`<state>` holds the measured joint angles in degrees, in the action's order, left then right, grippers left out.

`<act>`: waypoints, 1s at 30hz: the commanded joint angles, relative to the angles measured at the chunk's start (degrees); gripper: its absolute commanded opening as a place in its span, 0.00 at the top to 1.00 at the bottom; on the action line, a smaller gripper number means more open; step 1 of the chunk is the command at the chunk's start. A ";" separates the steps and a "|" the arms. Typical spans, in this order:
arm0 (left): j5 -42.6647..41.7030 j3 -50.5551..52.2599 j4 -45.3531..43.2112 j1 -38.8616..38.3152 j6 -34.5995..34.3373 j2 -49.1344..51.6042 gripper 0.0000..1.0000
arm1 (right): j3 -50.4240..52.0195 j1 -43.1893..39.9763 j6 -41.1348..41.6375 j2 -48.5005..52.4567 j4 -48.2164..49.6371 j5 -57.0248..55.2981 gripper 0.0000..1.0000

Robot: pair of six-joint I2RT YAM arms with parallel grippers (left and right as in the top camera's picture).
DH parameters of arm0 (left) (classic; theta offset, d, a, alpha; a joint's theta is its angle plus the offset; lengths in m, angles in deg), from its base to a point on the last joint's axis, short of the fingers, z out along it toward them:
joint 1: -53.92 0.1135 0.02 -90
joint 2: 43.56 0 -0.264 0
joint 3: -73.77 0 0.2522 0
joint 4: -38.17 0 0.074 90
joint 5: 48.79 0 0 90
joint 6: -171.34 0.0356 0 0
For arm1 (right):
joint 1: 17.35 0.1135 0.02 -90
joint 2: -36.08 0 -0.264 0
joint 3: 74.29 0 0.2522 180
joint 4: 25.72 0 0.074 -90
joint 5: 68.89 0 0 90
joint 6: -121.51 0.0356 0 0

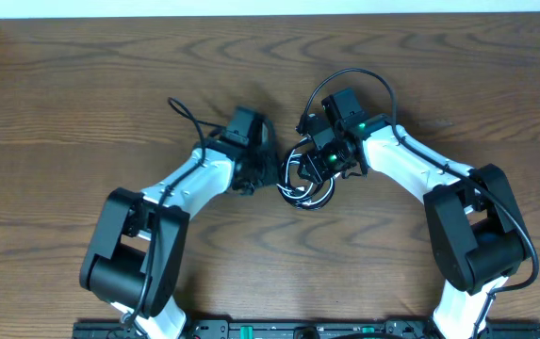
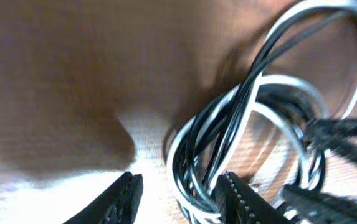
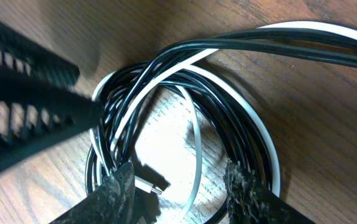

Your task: Untangle cables

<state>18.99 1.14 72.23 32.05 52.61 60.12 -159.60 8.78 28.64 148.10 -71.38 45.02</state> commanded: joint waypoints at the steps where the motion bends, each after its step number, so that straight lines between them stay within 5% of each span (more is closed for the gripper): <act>1: -1.33 -1.36 0.15 0.20 -0.96 0.42 0.57 | -0.22 0.22 0.70 0.61 0.02 0.00 0.57; 12: 4.92 -1.25 0.76 -3.43 -3.54 4.79 0.60 | -0.22 0.22 0.70 0.61 -0.02 0.00 0.55; 15: 4.72 -1.25 0.81 -3.54 -3.54 5.97 0.79 | -0.22 0.22 0.70 0.61 -0.02 0.00 0.55; 21: 4.55 -1.29 0.81 -2.51 -3.52 5.84 0.92 | -0.22 0.22 0.68 0.61 -0.35 -1.73 0.55; 30: -12.17 -1.29 0.39 6.25 -3.32 4.74 0.92 | -0.22 0.24 0.48 0.61 -1.36 -5.77 0.51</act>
<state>14.62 -0.50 72.51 35.01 49.15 63.88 -159.60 8.78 28.64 148.10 -72.64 40.36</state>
